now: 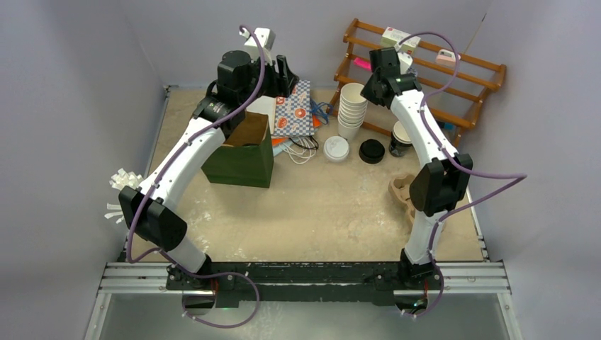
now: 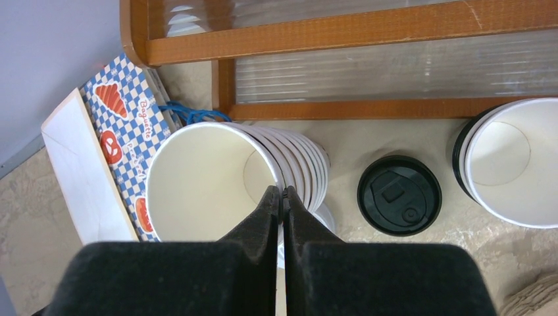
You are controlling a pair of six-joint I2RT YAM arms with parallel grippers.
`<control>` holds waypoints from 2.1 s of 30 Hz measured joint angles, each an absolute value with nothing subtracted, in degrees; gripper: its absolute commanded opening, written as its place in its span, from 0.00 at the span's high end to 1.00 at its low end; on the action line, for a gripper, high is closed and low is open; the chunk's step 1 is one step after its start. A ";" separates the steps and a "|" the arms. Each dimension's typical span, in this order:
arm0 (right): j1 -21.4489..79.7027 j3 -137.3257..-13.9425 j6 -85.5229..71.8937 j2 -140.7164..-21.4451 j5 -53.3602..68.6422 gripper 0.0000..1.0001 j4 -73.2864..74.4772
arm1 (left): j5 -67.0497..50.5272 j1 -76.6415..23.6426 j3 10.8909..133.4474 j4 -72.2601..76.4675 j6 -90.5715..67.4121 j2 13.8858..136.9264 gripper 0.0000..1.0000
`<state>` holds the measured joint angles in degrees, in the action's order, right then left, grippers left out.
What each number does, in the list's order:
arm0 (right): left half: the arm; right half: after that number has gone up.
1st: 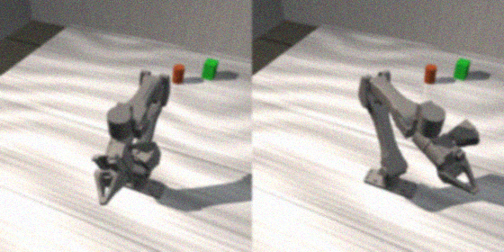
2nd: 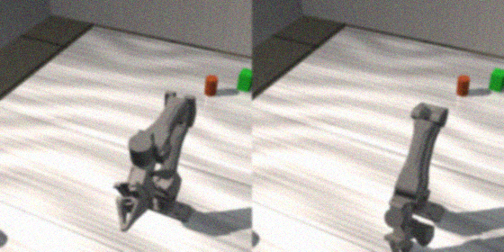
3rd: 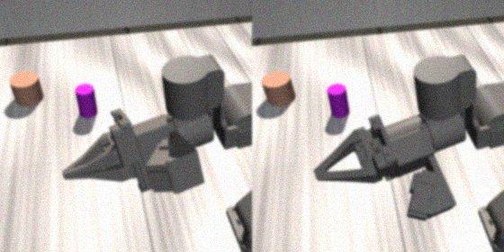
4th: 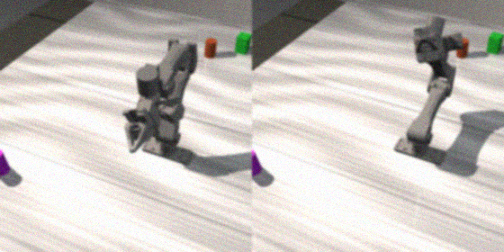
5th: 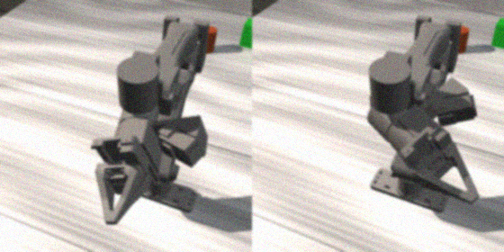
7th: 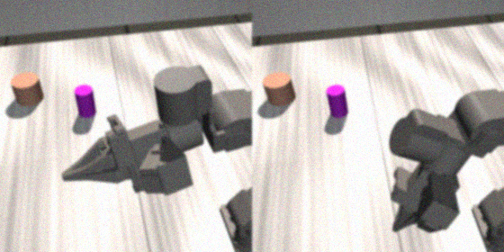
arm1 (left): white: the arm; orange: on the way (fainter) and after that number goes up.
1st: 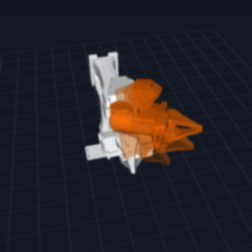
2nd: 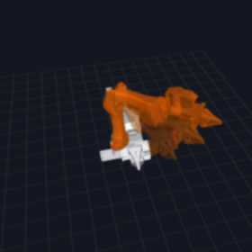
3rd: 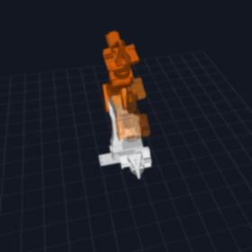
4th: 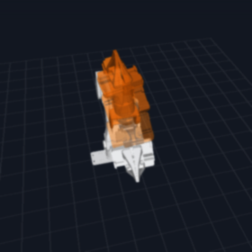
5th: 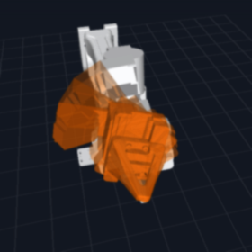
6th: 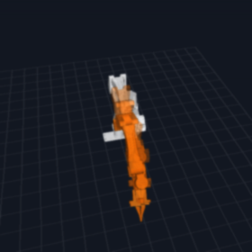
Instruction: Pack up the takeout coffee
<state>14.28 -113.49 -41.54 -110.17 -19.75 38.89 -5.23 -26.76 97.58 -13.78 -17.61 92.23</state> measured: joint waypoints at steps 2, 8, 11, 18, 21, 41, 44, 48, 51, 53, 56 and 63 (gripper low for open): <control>14.28 -113.47 -41.54 -110.13 -19.70 1.00 38.98 | -5.58 -26.79 97.58 -13.76 -17.89 92.23 0.41; 14.28 -113.14 -41.54 -109.30 -19.35 1.00 39.92 | -7.20 -27.05 97.58 -12.32 -19.42 92.95 0.41; 14.28 -113.14 -41.54 -108.66 -18.81 1.00 40.27 | -8.38 -27.42 97.60 -10.87 -20.67 94.56 0.42; 14.28 -113.12 -41.54 -107.53 -18.46 1.00 40.40 | -12.71 -27.83 101.36 -6.35 -26.92 104.47 0.43; 14.28 -112.84 -41.67 -107.53 -18.44 1.00 40.40 | -14.11 -28.03 104.29 -4.71 -29.76 110.13 0.44; 12.29 -95.83 -48.03 -97.41 -15.31 1.00 31.27 | -19.40 -29.04 108.57 0.69 -43.07 120.36 0.61; 12.21 -95.26 -48.45 -97.21 -15.16 1.00 30.46 | -21.06 -29.21 109.10 1.19 -45.76 122.74 0.62; 11.88 -94.04 -49.06 -96.51 -14.41 1.00 29.47 | -22.79 -29.54 109.51 1.23 -49.04 125.78 0.64; 11.64 -93.23 -49.32 -95.85 -13.91 1.00 29.26 | -23.86 -29.78 109.51 1.37 -51.16 127.26 0.64; 11.60 -93.08 -49.47 -95.72 -13.76 1.00 29.26 | -24.23 -29.82 109.51 1.78 -52.10 127.68 0.64; 11.60 -92.79 -49.52 -95.48 -13.65 1.00 29.19 | -24.91 -30.09 109.62 2.61 -53.41 127.96 0.60; 11.44 -92.51 -49.87 -95.48 -12.82 1.00 28.45 | -25.61 -30.15 109.95 4.19 -54.98 127.98 0.58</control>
